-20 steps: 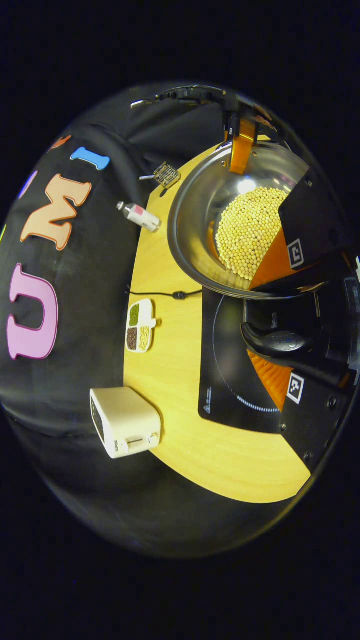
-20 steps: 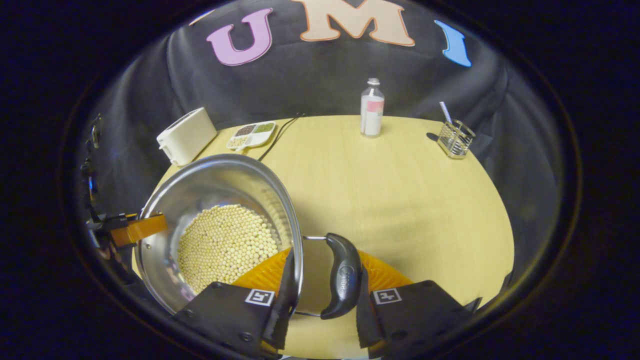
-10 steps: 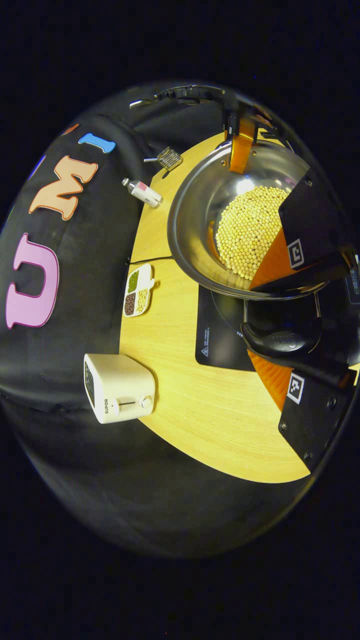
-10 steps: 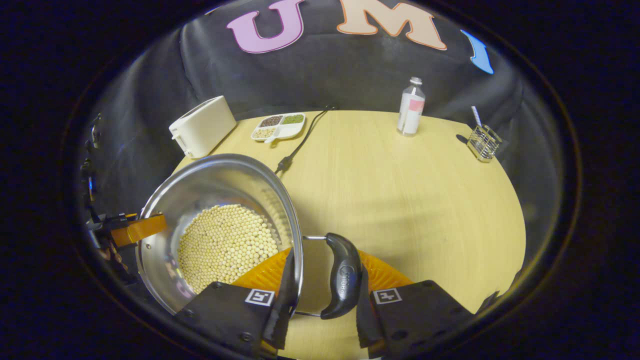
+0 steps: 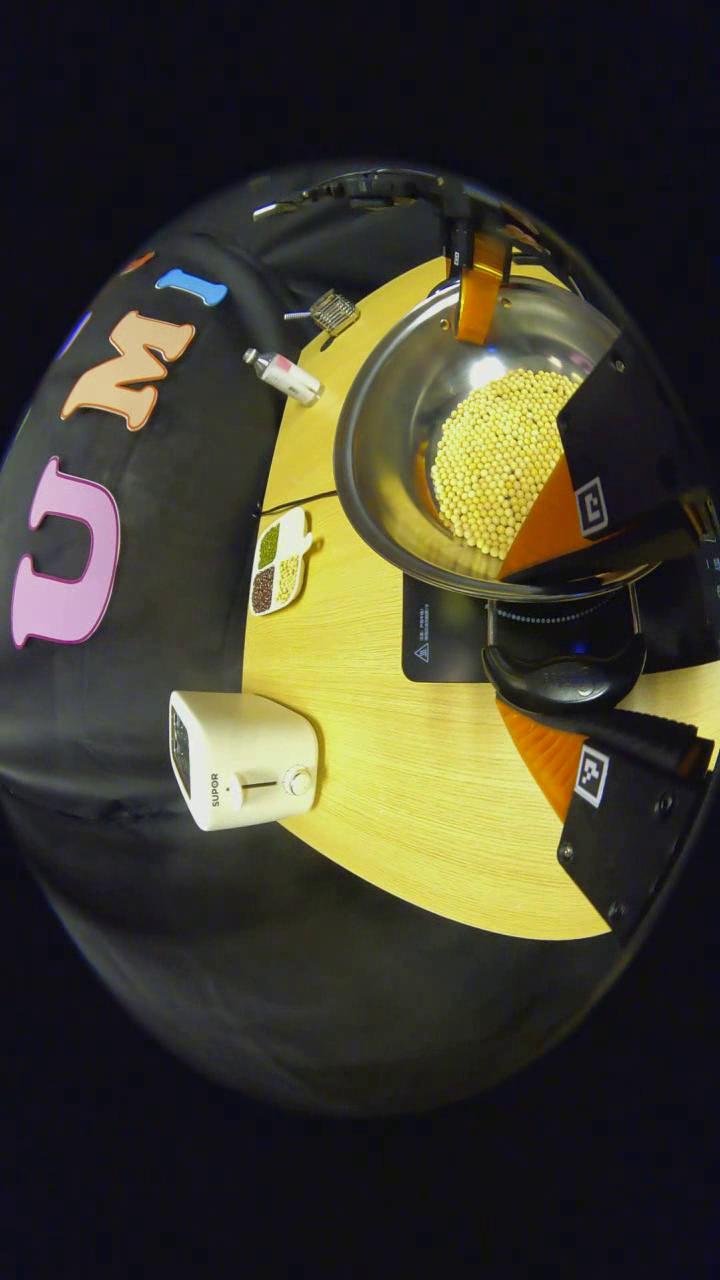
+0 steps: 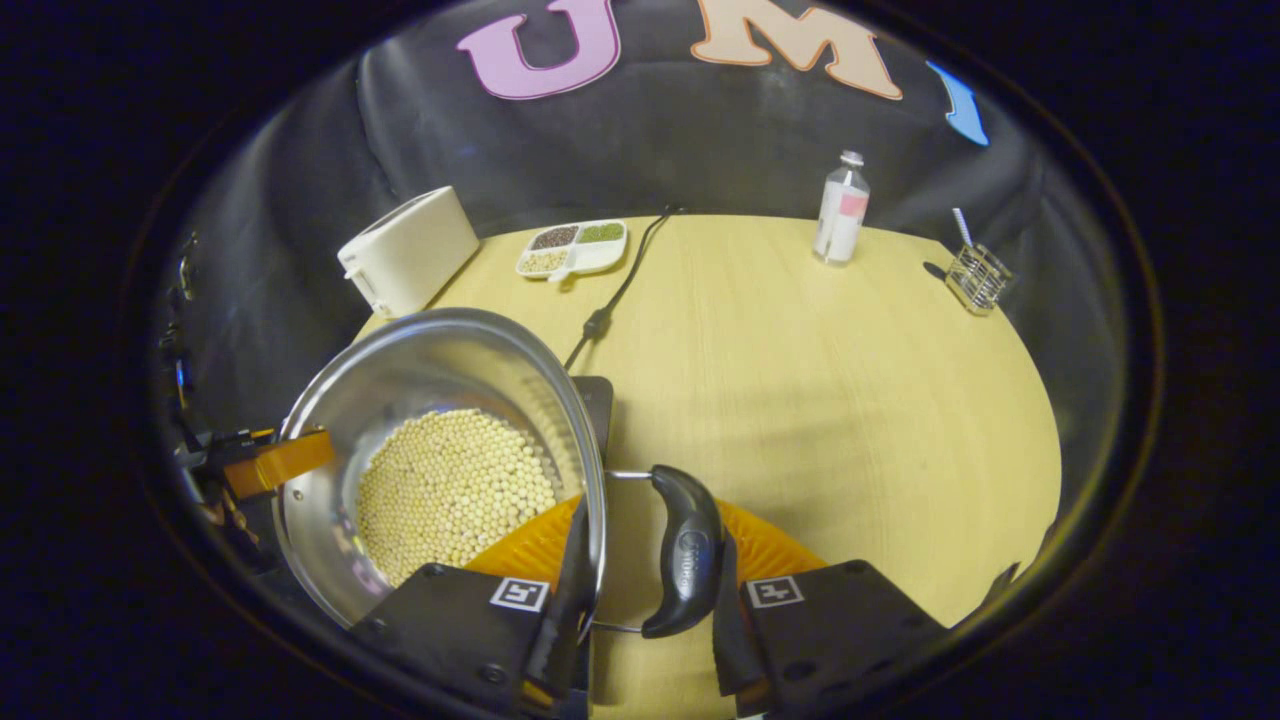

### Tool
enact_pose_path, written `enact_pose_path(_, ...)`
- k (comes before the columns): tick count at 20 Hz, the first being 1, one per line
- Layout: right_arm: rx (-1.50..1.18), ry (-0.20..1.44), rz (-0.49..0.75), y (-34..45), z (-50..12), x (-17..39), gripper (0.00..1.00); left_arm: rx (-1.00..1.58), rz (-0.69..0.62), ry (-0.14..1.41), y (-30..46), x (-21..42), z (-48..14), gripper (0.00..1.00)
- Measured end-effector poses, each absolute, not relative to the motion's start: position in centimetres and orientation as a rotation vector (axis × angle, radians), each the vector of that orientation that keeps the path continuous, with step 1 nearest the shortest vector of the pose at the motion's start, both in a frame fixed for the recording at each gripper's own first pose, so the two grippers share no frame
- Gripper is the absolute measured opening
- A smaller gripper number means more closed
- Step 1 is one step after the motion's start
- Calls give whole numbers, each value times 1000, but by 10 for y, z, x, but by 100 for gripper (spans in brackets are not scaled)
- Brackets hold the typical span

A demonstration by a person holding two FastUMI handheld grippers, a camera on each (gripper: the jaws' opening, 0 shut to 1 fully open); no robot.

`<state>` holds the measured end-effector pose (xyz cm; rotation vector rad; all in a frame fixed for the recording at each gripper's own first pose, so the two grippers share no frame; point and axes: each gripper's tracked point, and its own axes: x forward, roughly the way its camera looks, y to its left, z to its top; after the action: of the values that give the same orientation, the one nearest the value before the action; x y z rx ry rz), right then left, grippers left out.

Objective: First push the handle of the pot to place it horizontally, then grasp the pot with both hands and set it on the induction cooktop.

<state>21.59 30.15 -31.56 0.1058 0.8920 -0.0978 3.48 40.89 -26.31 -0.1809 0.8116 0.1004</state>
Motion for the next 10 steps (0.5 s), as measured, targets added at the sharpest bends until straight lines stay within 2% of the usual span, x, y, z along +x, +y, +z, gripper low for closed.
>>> enact_pose_path(7,117,895,-92,312,-316,217,51,-183,96,807,417,32,-263,61)
enact_pose_path(8,123,895,-91,312,-317,218,52,-181,96,808,417,32,-264,63)
enact_pose_path(9,119,895,-90,311,-317,218,57,-182,96,808,417,30,-264,62)
enact_pose_path(10,115,895,-87,311,-316,218,52,-184,97,806,417,31,-263,64)
